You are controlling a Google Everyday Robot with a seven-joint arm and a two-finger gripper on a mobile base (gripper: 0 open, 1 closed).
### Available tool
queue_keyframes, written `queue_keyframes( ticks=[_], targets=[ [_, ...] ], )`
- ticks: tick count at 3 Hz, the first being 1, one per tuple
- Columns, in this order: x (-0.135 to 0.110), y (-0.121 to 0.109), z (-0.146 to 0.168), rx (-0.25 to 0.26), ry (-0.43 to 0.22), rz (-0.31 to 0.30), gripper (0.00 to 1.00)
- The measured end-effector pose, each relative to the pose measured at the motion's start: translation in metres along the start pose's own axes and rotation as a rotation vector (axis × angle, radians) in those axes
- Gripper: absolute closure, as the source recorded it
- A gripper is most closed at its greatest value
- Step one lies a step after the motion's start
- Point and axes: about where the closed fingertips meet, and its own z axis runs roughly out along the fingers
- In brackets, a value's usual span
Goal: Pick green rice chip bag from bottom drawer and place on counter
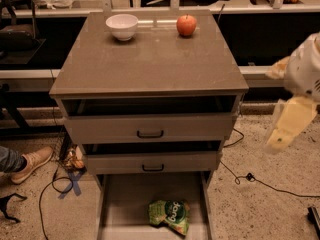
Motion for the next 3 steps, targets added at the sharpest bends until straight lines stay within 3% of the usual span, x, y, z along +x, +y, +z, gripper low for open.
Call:
queue_keyframes(
  ticks=[1,2,3],
  targets=[
    [-0.003,0.033,0.065,-0.106,-0.11,0.071,0.0],
    [0.0,0.052,0.094,-0.156,-0.127,0.099,0.0],
    [0.0,0.052,0.093,-0.156,-0.126,0.099,0.0]
  ],
)
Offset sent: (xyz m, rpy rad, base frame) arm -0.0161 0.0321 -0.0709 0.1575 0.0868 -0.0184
